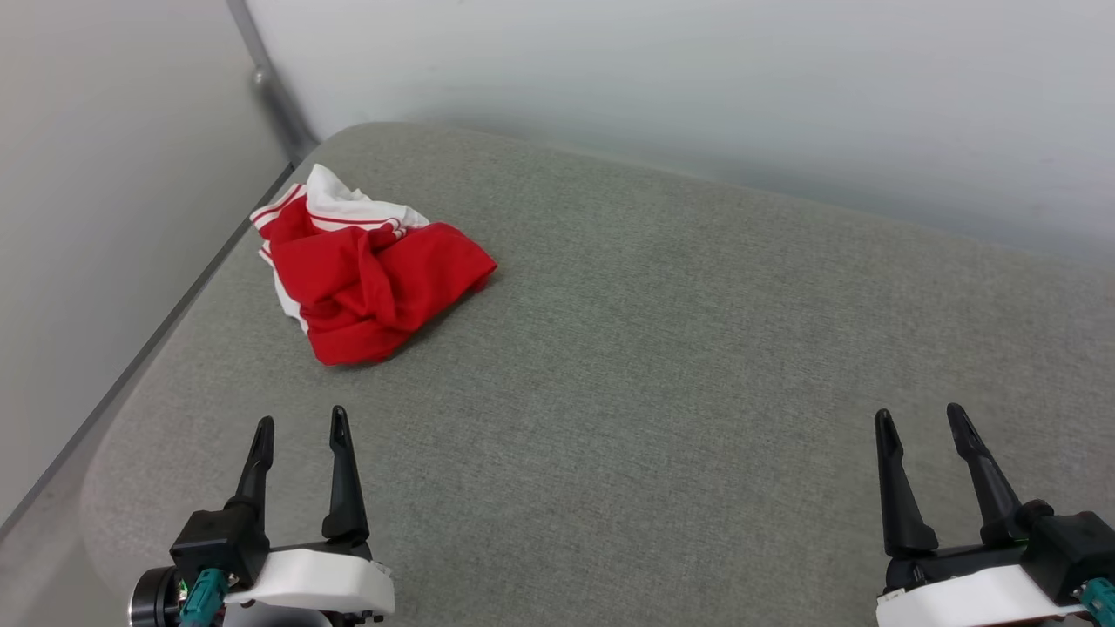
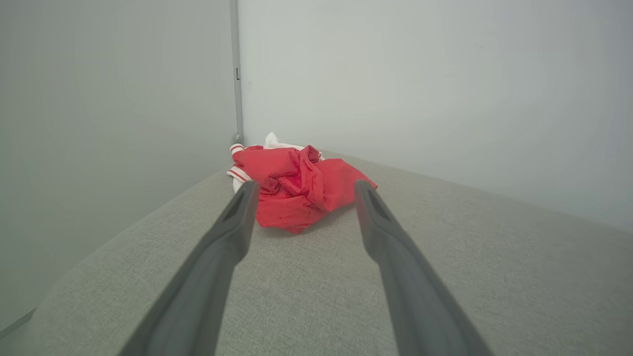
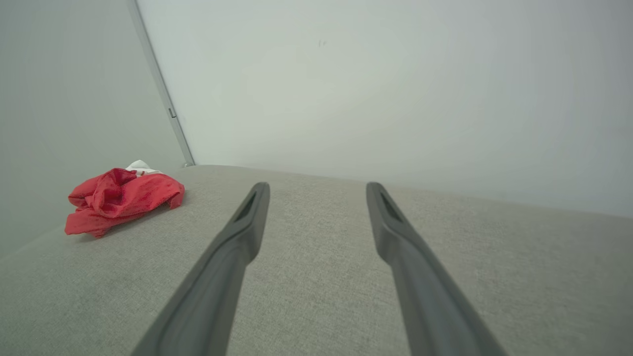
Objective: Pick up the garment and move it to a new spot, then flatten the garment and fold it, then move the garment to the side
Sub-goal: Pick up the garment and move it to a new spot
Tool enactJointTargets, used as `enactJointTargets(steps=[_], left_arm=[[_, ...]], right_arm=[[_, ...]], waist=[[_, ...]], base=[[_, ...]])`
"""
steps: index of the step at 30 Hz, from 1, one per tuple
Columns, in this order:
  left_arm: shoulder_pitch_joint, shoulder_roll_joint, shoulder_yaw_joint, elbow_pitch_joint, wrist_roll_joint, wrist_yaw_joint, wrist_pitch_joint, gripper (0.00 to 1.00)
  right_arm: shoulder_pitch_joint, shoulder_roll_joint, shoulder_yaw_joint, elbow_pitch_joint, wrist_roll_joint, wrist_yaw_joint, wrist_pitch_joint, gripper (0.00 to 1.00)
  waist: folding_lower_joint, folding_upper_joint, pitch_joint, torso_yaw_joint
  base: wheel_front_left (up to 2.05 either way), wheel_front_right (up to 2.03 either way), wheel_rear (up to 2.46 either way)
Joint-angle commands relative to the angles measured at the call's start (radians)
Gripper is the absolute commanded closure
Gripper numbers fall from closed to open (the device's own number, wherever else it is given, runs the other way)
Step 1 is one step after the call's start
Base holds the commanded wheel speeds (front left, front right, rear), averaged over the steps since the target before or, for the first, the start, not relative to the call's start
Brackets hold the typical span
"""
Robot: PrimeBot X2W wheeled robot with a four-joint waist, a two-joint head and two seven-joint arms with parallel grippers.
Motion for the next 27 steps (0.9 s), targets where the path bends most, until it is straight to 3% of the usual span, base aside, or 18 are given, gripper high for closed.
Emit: enactJointTargets(steps=[1, 12, 20, 27], left_arm=[[0.005, 0.001, 0.0, 0.002, 0.0, -0.002, -0.003, 0.0], [0.012, 0.001, 0.005, 0.008, -0.006, 0.003, -0.003, 0.0], [0.01, 0.001, 0.02, 0.016, 0.001, 0.005, -0.003, 0.0], [-0.102, 0.001, 0.081, 0.028, 0.032, -0.053, -0.003, 0.0]], right_arm=[[-0.001, 0.003, -0.001, -0.005, -0.003, 0.0, -0.002, 0.0], [0.009, 0.002, 0.004, -0.004, -0.012, 0.0, -0.002, 0.0], [0.009, 0.002, 0.016, -0.003, -0.018, 0.0, -0.002, 0.0], [-0.016, 0.002, 0.016, -0.018, -0.04, 0.0, -0.002, 0.0]], waist=[[0.0, 0.0, 0.001, 0.021], [0.0, 0.0, -0.006, 0.103], [0.0, 0.0, -0.008, 0.111], [0.0, 0.0, 0.033, 0.076]], base=[[0.0, 0.0, 0.0], [0.0, 0.0, 0.0], [0.0, 0.0, 0.0], [0.0, 0.0, 0.0]])
